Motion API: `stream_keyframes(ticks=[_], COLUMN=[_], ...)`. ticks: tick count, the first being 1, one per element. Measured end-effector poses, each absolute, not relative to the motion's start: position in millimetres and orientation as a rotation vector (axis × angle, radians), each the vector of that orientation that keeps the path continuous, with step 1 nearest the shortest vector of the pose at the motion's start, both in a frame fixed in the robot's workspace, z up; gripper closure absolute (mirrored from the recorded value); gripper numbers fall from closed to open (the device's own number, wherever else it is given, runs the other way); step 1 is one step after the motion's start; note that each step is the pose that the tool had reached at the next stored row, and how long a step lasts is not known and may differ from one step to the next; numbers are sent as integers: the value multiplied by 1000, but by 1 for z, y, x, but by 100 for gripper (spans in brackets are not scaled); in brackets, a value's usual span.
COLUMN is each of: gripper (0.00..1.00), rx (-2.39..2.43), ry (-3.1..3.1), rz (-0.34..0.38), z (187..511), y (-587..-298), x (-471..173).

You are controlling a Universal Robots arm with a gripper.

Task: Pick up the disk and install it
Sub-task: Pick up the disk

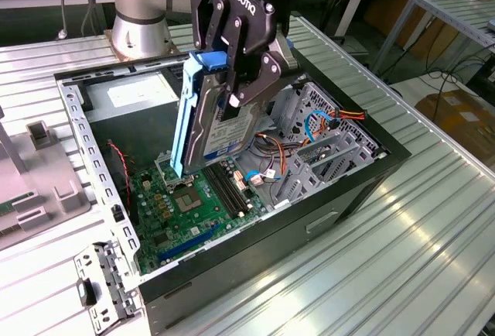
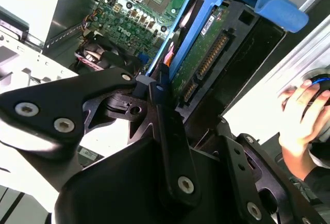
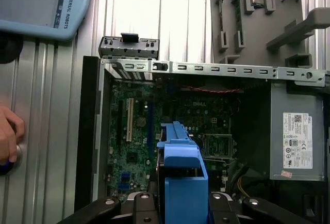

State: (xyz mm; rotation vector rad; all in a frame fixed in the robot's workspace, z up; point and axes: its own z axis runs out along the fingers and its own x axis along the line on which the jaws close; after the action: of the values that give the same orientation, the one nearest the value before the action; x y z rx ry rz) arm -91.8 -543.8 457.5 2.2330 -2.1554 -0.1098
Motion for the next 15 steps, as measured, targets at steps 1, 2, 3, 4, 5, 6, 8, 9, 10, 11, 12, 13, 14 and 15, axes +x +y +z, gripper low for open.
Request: stream_keyframes(ticks=[1,2,3,4,5,6,8,9,10,11,12,13,14,15], gripper=[63,63,63,63,63,63,63,63,63,63,63,63,63,63], rx=[2233,2233,2233,2233,2233,2233,2232,2232,2232,2232,2232,2232,2232,2232], ry=[-2155,-2155,-2155,-2155,-2155,-2155,-2155,-2155,-2155,-2155,-2155,-2154,-2154,-2154], rz=[-110,-110,-110,-110,-111,-111,-111,-111,-111,-112,-112,-112,-112,-112], z=[458,458,458,457,457,458,457,458,458,457,457,458,457,457], y=[-545,-546,-547,-549,-550,-551,-553,-553,-554,-556,-557,-559,-560,-561], x=[-90,-90,-89,-87,-86,-85,-84,-83,-82,-81,-80,-78,-77,-76])
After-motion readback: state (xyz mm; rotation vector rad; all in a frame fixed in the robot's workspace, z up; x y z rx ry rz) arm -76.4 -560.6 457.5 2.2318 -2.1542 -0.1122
